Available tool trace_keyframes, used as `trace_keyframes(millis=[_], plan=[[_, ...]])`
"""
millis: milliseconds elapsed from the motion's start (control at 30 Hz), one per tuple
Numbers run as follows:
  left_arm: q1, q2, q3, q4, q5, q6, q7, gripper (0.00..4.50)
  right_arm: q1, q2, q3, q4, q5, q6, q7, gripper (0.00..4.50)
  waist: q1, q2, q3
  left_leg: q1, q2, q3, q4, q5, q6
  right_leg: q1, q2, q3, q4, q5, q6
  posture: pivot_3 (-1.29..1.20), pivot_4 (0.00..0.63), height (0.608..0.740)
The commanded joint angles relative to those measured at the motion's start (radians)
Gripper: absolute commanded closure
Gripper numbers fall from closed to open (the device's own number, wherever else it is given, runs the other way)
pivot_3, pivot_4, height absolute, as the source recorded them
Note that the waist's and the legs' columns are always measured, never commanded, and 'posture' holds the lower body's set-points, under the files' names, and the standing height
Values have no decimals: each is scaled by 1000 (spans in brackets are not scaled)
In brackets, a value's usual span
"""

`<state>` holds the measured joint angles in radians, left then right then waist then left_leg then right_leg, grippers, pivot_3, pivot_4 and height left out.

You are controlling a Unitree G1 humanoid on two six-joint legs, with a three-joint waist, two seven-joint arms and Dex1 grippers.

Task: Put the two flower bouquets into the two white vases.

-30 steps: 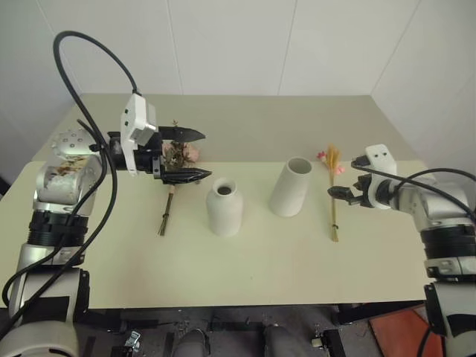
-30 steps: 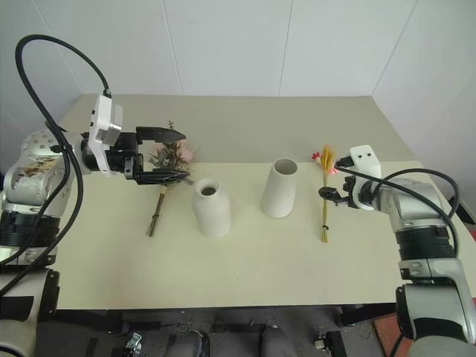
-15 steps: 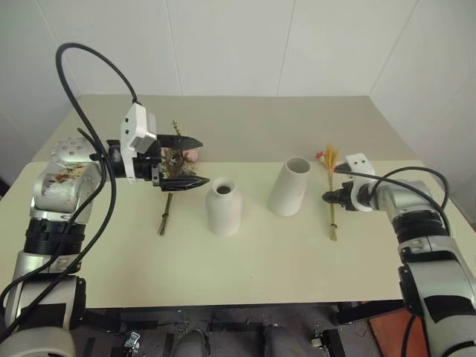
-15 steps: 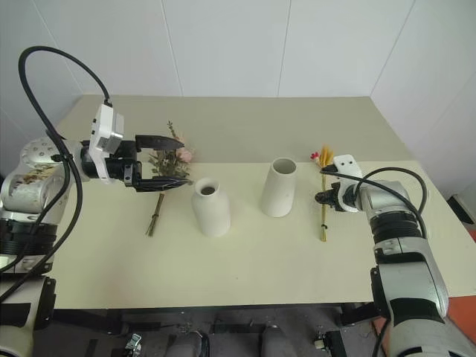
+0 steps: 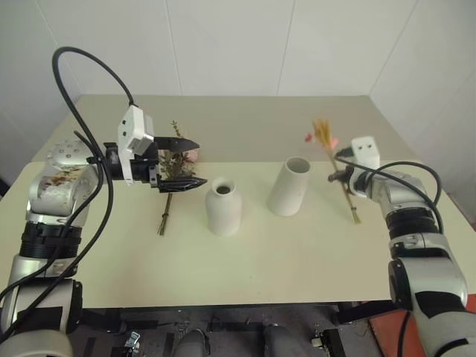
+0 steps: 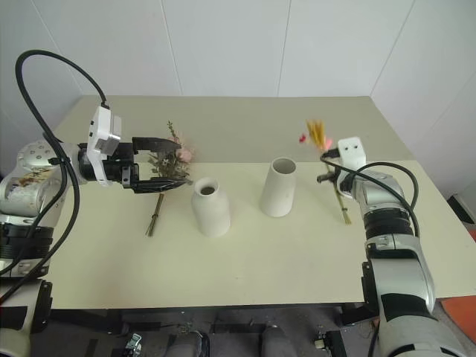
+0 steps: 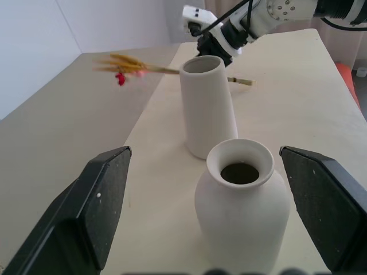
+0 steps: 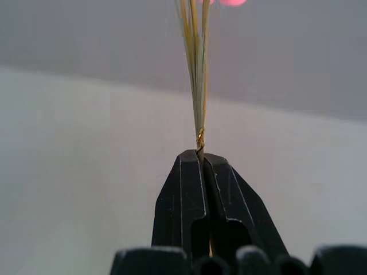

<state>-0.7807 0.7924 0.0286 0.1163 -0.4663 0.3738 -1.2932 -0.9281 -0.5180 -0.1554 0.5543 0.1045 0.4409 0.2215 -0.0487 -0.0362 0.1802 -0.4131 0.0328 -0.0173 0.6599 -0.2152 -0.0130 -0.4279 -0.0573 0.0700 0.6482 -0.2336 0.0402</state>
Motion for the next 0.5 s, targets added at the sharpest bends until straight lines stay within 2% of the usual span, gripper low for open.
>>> trace_keyframes(millis=[33, 133, 200, 500], plan=[[5, 22, 51, -39, -20, 3, 9, 0, -23, 61, -193, -313, 177, -99, -57, 4471, 0, 1, 1, 0, 0, 0, 0, 0, 0, 0, 0, 0, 0, 0, 0, 0, 150, 740], [17, 31, 56, -43, -21, 5, 9, 0, -8, 147, -248, -504, 330, -97, -38, 4471, 4, 1, 0, -1, 1, -2, 0, 0, 0, 0, 0, -2, 0, 0, 0, 0, 150, 740], [23, 35, 58, -43, -21, 5, 11, 0, -1, 192, -255, -577, 377, -89, -56, 4471, 3, 1, 0, 1, 1, -2, 0, 0, 0, 2, 0, -2, 0, 0, 0, 0, 150, 740], [42, 44, 70, -61, -26, 11, 18, 0, 55, 276, -164, -614, 381, -63, -66, 4471, 3, 2, 1, 2, 1, -2, 0, 0, 0, 2, 0, -2, 1, 0, 0, 0, 150, 740]])
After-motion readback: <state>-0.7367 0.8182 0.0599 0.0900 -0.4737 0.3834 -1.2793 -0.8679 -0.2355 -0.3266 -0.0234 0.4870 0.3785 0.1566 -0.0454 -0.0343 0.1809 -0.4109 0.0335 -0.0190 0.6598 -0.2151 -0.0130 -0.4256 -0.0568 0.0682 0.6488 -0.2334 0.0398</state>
